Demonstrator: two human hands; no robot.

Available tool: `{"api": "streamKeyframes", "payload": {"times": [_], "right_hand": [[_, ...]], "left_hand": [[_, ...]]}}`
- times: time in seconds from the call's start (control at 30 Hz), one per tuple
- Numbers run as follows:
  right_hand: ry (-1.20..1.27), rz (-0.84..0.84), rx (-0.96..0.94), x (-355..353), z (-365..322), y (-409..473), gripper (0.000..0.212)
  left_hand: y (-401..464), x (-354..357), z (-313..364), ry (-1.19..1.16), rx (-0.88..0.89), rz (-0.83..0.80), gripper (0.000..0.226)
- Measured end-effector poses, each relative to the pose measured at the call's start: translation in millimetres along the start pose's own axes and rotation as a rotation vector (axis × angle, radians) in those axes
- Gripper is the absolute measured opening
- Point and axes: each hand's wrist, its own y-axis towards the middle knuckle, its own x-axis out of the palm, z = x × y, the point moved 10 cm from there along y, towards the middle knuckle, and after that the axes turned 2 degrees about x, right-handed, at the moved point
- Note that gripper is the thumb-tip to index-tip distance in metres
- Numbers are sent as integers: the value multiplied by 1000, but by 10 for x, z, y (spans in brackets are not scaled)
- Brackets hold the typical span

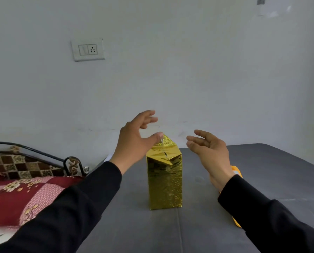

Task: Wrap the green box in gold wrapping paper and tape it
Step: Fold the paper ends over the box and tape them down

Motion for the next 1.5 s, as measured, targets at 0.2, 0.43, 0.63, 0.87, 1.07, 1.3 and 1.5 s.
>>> {"api": "streamKeyframes", "payload": {"times": [0.2,0.43,0.63,0.87,1.07,1.3,1.5], "right_hand": [[-143,-133,-18,308,206,242,80],[-71,-205,130,613,486,565,86],[49,-163,246,655,782,644,85],[95,-158,285,646,840,678,82],[60,-216,281,711,858,721,107],[114,-163,385,721,888,721,108],[110,-131,419,713,869,750,112]], "left_hand": [[-260,466,-327,354,62,-433,93],[19,646,-344,320,86,-355,36],[318,685,-563,136,-111,-331,30],[441,825,-920,127,-248,-360,52],[308,778,-1312,34,-480,-202,110],[-106,1132,-1799,-562,-969,-167,120],[-125,1101,-1547,-717,-885,-159,39]]}}
